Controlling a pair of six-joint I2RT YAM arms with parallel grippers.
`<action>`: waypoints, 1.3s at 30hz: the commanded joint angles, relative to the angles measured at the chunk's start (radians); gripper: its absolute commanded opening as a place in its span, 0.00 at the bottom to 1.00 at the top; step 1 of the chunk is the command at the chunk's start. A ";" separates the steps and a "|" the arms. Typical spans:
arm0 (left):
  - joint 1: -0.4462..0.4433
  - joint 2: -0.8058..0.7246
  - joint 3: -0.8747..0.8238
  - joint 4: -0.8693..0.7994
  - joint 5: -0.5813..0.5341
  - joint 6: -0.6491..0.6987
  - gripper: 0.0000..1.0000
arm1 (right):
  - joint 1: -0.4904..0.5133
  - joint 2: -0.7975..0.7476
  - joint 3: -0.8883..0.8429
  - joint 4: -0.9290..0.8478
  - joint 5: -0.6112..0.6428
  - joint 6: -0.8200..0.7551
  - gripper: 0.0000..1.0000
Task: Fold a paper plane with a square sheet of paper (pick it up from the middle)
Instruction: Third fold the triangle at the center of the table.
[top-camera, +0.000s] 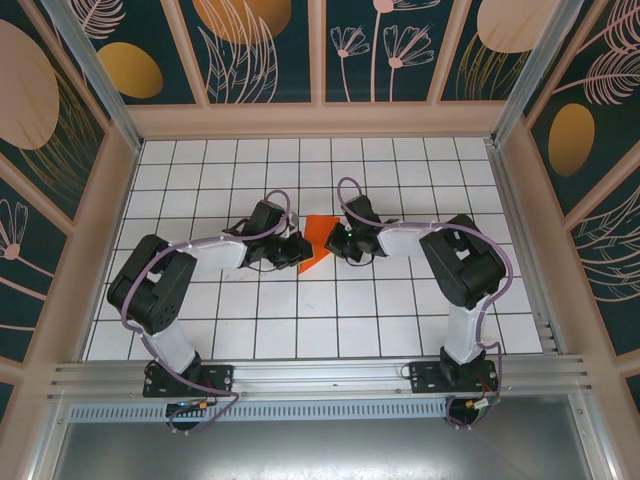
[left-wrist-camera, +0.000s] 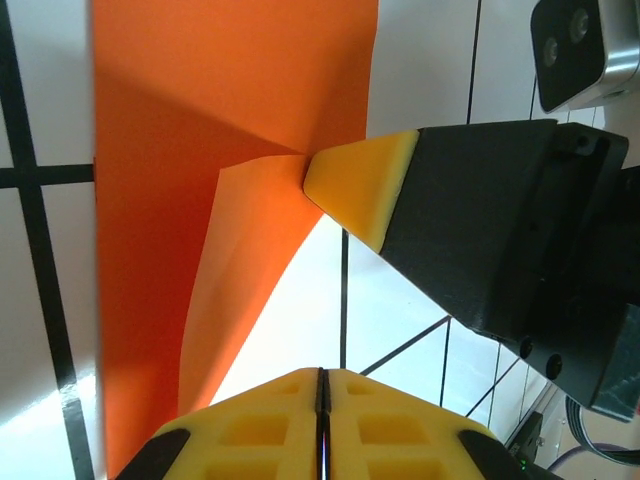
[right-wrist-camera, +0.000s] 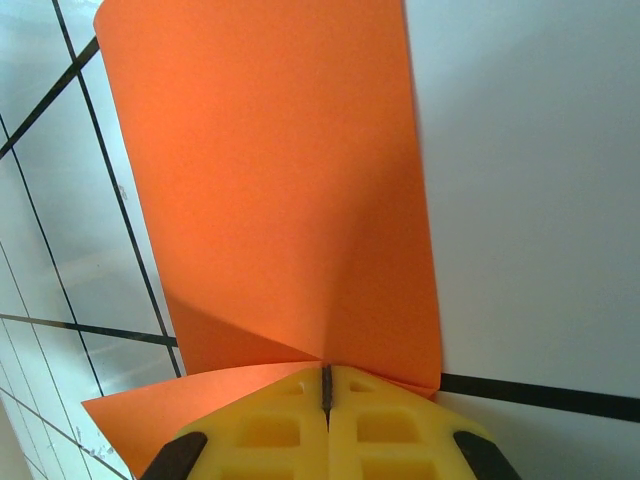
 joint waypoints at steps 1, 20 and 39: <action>-0.008 0.044 0.028 -0.015 0.009 0.007 0.12 | -0.003 0.039 -0.032 -0.063 0.012 0.015 0.00; -0.013 0.099 0.010 -0.051 -0.057 0.026 0.11 | -0.003 0.051 -0.033 -0.078 0.010 0.013 0.00; -0.012 0.079 -0.060 -0.080 -0.105 0.051 0.11 | -0.008 0.055 -0.034 -0.104 0.020 0.004 0.00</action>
